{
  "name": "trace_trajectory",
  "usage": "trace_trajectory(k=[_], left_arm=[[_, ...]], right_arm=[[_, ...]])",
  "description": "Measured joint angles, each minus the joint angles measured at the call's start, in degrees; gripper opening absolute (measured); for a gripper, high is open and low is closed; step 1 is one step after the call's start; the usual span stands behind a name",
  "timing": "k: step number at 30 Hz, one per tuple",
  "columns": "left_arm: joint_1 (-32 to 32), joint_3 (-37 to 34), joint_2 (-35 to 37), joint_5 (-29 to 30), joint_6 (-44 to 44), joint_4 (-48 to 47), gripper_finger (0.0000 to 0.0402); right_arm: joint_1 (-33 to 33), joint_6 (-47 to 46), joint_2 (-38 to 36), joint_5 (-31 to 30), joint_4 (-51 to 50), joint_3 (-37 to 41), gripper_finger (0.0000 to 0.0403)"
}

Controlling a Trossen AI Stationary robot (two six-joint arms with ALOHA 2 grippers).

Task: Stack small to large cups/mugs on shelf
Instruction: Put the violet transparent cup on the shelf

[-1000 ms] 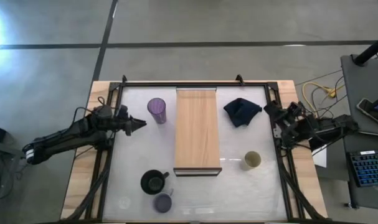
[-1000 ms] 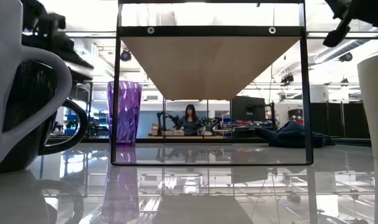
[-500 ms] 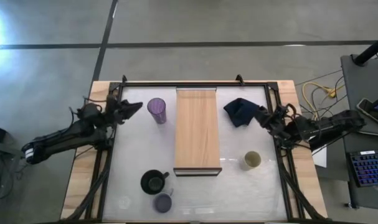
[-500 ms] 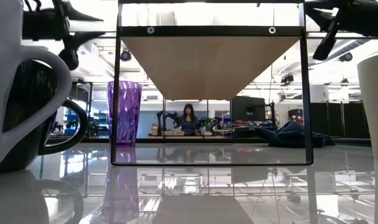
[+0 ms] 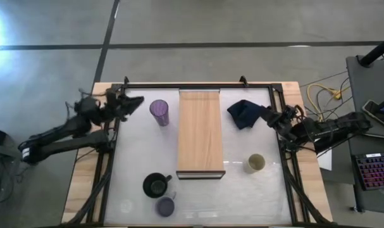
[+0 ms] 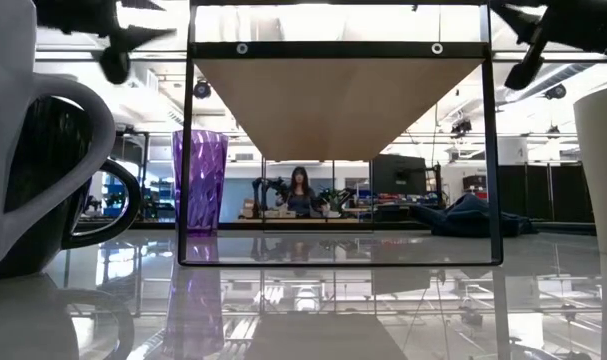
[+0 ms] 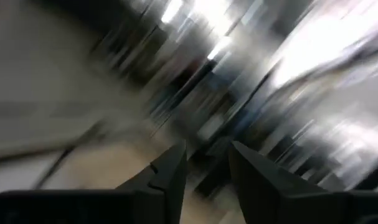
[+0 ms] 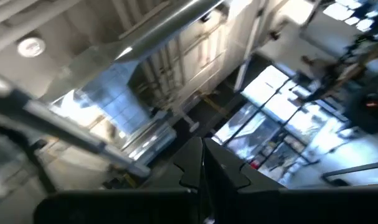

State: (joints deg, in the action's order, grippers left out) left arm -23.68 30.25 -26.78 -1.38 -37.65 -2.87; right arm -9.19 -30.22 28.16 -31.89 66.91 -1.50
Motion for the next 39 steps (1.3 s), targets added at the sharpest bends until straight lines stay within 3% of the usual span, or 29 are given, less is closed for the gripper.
trace_trajectory(k=[3, 6, 13, 17, 21, 25, 39], left_arm=[[0.0, 13.5, -7.0, 1.8, 10.3, -24.6, 0.0099], [0.0, 23.2, -14.7, 6.5, 18.5, -37.1, 0.0098], [-3.9, 39.6, -33.9, 8.1, 30.4, -44.3, 0.0127], [-7.8, 49.4, -45.2, 8.4, 34.1, -56.8, 0.0166], [-9.3, 57.9, -51.9, 7.9, 42.8, -68.4, 0.0187], [-9.7, 60.9, -54.1, 2.3, 50.5, -68.5, 0.0186], [-12.0, 57.0, -58.2, -0.6, 61.2, -68.2, 0.0180]], right_arm=[[0.5, -0.6, -0.1, -3.1, -0.6, 0.0, 0.0009], [1.0, -1.0, 0.5, -4.4, -0.8, 0.0, 0.0013], [2.0, -6.0, 0.8, -4.4, -6.5, 0.0, 0.0080], [2.3, -8.0, 0.8, -4.4, -8.1, 0.0, 0.0137], [2.4, -9.2, 0.8, -6.0, -8.0, 0.0, 0.0176], [2.4, -8.8, 0.8, -8.6, -8.0, 0.0, 0.0191], [2.5, -5.7, 0.8, -9.8, -9.2, 0.0, 0.0192]])
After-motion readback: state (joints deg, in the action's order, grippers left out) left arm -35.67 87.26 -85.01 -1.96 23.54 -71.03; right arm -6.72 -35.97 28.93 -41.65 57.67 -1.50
